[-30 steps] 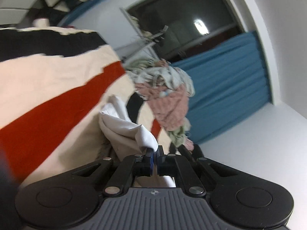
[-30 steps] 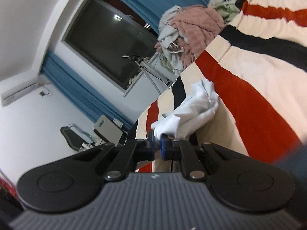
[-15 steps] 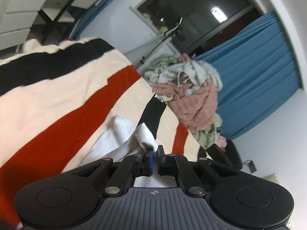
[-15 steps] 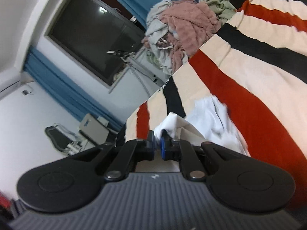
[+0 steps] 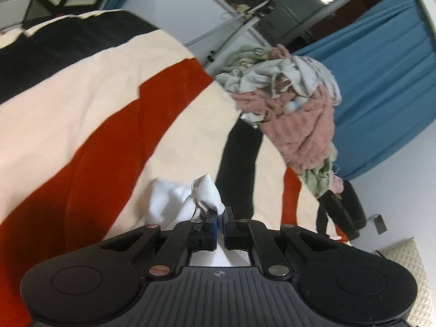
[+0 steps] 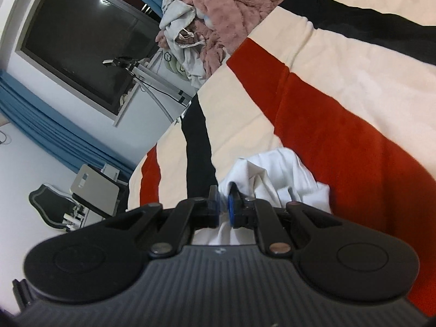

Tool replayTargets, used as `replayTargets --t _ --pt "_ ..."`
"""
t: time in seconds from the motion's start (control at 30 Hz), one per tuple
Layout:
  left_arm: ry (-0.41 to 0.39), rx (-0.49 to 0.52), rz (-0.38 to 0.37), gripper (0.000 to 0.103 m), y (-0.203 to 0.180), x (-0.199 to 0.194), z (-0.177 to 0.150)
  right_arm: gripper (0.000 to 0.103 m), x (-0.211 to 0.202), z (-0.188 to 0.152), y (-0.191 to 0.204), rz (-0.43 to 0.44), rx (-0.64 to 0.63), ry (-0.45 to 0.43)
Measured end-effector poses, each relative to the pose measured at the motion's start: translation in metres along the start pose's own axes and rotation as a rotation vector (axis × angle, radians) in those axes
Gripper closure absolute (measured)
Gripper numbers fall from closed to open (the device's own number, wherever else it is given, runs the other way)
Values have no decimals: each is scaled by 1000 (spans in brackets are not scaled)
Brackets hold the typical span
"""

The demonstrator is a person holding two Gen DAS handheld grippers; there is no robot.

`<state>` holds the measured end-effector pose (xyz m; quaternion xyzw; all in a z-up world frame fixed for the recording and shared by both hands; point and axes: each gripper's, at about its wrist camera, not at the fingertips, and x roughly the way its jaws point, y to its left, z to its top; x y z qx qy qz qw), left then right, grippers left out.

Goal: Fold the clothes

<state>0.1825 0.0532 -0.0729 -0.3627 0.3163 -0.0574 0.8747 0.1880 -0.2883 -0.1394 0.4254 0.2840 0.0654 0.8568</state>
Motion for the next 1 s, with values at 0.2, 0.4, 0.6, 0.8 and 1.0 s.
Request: replayTargets --t 0.2,0.4,0.6,0.8,1.0 --pt "28 31 -16 98 2 27 18 91 19 12 -8 39 8 16" --pt "109 127 -44 26 2 42 21 21 18 12 -3 70 -16 41" --pt "95 321 24 15 -14 48 1 35 11 -10 30 7 -304 -4" --pt "102 481 141 15 -22 70 -23 58 58 -23 23 -182 -489 68" --pt "99 546 171 16 -22 66 -37 55 46 -28 36 -186 -551 49"
